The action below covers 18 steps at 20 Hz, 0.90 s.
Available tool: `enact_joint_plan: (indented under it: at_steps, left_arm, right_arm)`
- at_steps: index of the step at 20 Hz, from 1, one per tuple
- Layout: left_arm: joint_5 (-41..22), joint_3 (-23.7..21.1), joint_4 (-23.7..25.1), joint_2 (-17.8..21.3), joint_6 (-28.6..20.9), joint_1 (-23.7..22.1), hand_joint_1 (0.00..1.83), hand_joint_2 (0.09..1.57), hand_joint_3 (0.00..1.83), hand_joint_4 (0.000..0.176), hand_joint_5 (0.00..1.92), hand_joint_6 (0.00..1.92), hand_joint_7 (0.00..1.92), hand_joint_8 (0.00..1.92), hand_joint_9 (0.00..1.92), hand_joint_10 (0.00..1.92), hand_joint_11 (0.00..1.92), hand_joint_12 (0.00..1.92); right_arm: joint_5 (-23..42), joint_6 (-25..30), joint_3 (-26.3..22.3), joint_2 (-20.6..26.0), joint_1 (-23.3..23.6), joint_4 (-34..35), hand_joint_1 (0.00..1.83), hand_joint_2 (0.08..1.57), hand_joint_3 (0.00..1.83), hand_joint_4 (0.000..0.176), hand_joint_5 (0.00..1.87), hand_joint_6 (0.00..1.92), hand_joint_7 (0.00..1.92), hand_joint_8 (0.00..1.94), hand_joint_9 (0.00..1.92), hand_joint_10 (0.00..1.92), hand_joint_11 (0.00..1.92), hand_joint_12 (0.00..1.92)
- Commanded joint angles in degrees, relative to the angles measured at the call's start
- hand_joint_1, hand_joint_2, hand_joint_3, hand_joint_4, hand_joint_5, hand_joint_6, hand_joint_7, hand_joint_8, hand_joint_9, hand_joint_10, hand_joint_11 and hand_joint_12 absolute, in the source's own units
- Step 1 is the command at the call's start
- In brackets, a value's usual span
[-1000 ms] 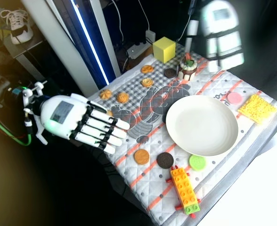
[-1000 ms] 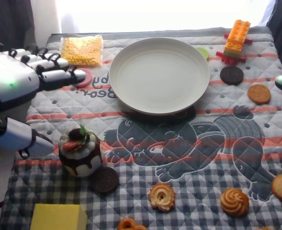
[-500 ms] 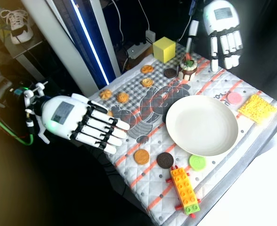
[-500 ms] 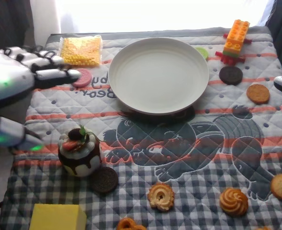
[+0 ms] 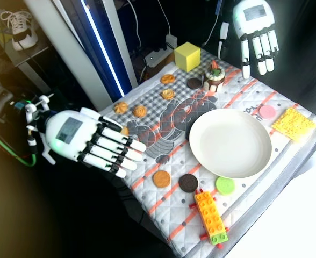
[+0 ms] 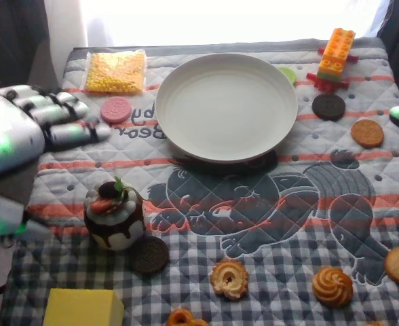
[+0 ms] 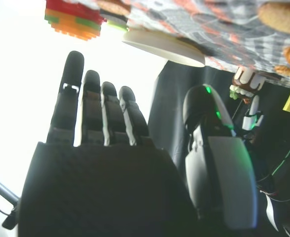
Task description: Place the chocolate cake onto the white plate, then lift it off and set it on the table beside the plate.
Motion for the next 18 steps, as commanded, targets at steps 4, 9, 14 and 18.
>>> enact_joint_plan:
  at_steps: [4, 9, 14, 18]
  left_arm:
    - [-9.42, -1.35, 4.67, 1.95, 0.29, 2.53, 0.84, 0.97, 0.0, 0.146, 0.0, 0.0, 0.0, 0.0, 0.0, 0.0, 0.0, 0.04]
    - [-12.6, -2.12, 5.15, 2.06, -50.33, 3.35, 0.73, 1.01, 0.01, 0.122, 0.0, 0.0, 0.0, 0.0, 0.0, 0.0, 0.0, 0.0]
    - [-18.16, 0.89, 5.16, 1.71, -59.58, 4.99, 0.76, 0.97, 0.0, 0.17, 0.0, 0.0, 0.0, 0.0, 0.0, 0.0, 0.02, 0.01]
    - [-18.04, 1.15, 5.35, 1.16, -59.87, 5.53, 0.75, 0.98, 0.0, 0.176, 0.01, 0.01, 0.0, 0.0, 0.0, 0.0, 0.02, 0.02]
  right_arm:
    - [6.68, 0.2, 0.11, 0.24, 0.21, 0.57, 0.38, 1.31, 0.0, 0.0, 0.0, 0.0, 0.0, 0.0, 0.0, 0.19, 0.0, 0.81]
    - [6.68, 0.2, 0.05, 0.2, 0.11, 0.7, 0.42, 1.32, 0.0, 0.0, 0.0, 0.0, 0.0, 0.0, 0.02, 0.01, 0.0, 0.5]
    - [6.69, 0.2, 0.05, 0.04, 0.11, 0.77, 0.43, 1.33, 0.0, 0.0, 0.0, 0.0, 0.0, 0.0, 0.0, 0.0, 0.0, 0.28]
    - [6.69, 0.2, 0.07, 0.04, 0.11, 0.81, 0.42, 1.33, 0.0, 0.0, 0.0, 0.0, 0.0, 0.0, 0.04, 0.03, 0.0, 0.59]
